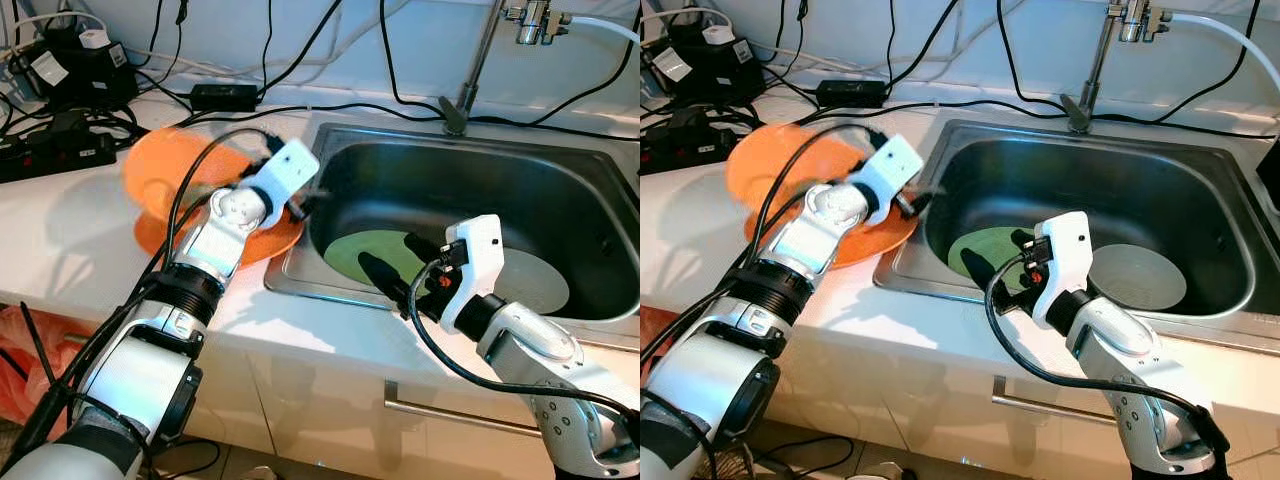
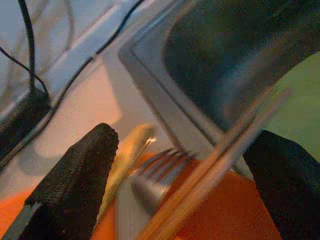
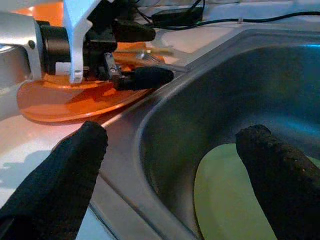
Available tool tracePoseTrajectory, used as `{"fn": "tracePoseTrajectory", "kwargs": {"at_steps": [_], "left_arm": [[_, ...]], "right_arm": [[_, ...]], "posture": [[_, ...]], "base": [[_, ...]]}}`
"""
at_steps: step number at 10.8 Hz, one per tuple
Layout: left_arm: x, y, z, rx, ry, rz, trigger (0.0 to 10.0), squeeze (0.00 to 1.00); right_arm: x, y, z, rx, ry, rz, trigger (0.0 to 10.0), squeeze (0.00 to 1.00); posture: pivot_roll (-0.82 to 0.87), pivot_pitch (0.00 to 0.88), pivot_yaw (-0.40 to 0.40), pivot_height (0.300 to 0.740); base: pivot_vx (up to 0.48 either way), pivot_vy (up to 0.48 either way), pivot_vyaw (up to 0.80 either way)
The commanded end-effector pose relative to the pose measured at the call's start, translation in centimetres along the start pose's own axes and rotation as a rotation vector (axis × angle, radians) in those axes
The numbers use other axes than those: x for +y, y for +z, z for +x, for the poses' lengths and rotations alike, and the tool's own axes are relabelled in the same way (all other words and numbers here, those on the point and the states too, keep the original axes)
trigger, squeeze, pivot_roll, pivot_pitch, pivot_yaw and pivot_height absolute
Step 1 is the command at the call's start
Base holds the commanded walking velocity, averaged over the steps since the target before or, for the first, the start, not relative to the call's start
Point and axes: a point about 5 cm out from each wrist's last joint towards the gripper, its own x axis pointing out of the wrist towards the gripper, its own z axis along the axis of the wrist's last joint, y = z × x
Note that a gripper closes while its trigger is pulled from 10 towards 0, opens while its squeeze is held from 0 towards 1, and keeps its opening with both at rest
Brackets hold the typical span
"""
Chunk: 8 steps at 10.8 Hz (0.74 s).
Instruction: Kitchen organization
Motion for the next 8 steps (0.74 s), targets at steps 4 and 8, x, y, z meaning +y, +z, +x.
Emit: {"fn": "tracePoseTrajectory", "kwargs": {"at_steps": [4,8], "left_arm": [[1.33,1.13,-0.06,-0.029,0.026,-0.003,2.2,0.0],[1.38,1.4,-0.06,-0.061,0.028,-0.031,0.0,0.0]], "right_arm": [[-0.18,0.32,0.26,-0.006,-0.003,-0.018,10.0,0.0],[-0.43,0.39,0.34,-0.009,-0.012,-0.024,10.0,0.0]], "posture": [[0.02,0.019,0.012,0.74],[0.02,0.015,0.005,0.74]], "base": [[0.0,0.0,0.0],[0.0,0.0,0.0]]}}
